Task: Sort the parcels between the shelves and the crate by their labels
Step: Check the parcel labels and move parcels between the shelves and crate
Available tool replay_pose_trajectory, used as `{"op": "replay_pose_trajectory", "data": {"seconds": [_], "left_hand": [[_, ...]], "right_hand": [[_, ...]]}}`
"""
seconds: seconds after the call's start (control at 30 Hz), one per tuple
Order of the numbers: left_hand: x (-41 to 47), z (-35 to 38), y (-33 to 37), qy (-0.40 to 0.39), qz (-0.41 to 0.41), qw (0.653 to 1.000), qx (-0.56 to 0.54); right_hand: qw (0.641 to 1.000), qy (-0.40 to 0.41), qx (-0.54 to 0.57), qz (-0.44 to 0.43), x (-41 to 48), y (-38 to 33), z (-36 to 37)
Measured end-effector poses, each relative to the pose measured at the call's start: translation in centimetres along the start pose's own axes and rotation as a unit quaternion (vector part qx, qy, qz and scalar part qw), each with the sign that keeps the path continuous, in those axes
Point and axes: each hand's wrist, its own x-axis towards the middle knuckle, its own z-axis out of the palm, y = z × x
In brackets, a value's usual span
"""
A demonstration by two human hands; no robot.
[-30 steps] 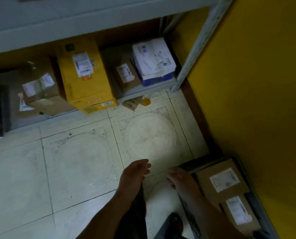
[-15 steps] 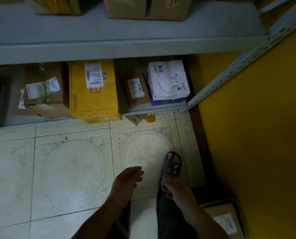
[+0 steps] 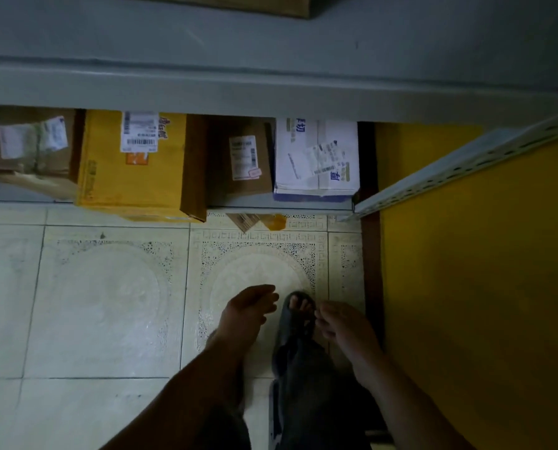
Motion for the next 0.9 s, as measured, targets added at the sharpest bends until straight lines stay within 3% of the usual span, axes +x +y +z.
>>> {"op": "replay_pose_trajectory", "data": {"seconds": [0.3, 0.53, 0.8, 0.9], "left_hand": [[2.8, 0.9, 1.1, -0.027, -0.021, 0.999, -0.013], [8.9, 0.6, 1.6, 0.012, 0.032, 0.999, 0.006], [17.1, 3.8, 6.4, 0.029, 0.088, 0.995, 0.021], [19.9, 4.9, 7.8, 0.025, 0.100, 0.994, 0.020]], "right_hand": [[0.999, -0.020, -0.047, -0.006, 2.6, -2.5, -1.1], [0.998, 0.037, -0.022, -0.044, 8.4, -4.3, -2.3], [0.978, 0.102, -0.086, -0.159, 17.8, -10.1, -5.6], [0.973, 0.115, -0.059, -0.189, 20.3, -12.0, -6.0]]}}
